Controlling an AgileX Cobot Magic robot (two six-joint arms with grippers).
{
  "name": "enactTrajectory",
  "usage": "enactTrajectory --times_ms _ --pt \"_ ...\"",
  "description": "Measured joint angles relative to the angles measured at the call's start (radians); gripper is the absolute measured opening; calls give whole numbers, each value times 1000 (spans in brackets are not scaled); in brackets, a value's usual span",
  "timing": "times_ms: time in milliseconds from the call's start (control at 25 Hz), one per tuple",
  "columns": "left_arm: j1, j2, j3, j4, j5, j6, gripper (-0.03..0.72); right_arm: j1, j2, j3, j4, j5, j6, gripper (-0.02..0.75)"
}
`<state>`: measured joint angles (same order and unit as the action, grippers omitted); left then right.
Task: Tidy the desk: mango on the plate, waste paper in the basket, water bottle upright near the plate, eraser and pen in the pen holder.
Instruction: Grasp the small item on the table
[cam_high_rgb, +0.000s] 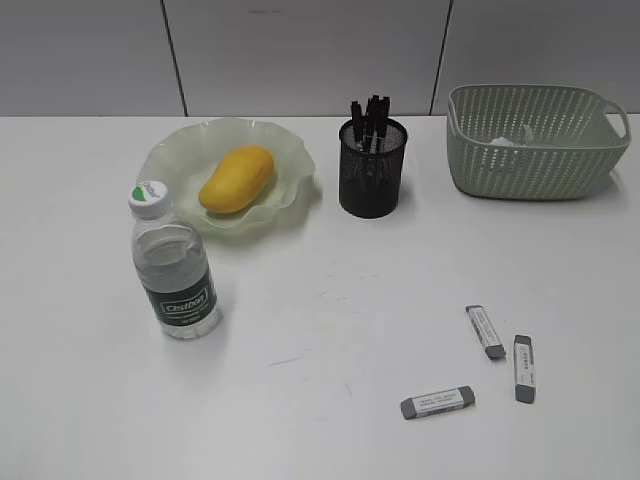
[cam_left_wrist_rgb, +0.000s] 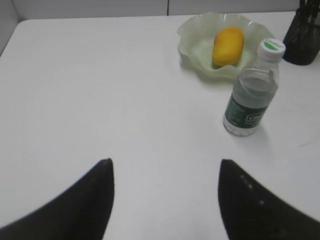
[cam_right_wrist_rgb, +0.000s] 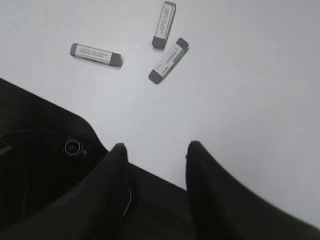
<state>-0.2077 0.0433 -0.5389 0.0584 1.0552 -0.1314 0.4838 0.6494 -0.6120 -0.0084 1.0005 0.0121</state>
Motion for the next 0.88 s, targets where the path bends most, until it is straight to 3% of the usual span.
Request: enactTrajectory --times_ms 240,400,640,760,880 --pt "0 164 -25 -4 -28 85 487 0 -385 80 -7 7 -3 319" --pt "0 327 -101 -27 -162 157 483 0 -528 97 -40 24 -3 319" --pt "-7 642 -255 -287 -329 414 437 0 -609 102 -54 30 -2 319" --pt "-74 833 -356 -395 -360 526 429 0 -609 102 -55 30 -1 318" --pt "-225 986 -462 -401 -420 553 428 0 -609 102 -55 30 0 304"
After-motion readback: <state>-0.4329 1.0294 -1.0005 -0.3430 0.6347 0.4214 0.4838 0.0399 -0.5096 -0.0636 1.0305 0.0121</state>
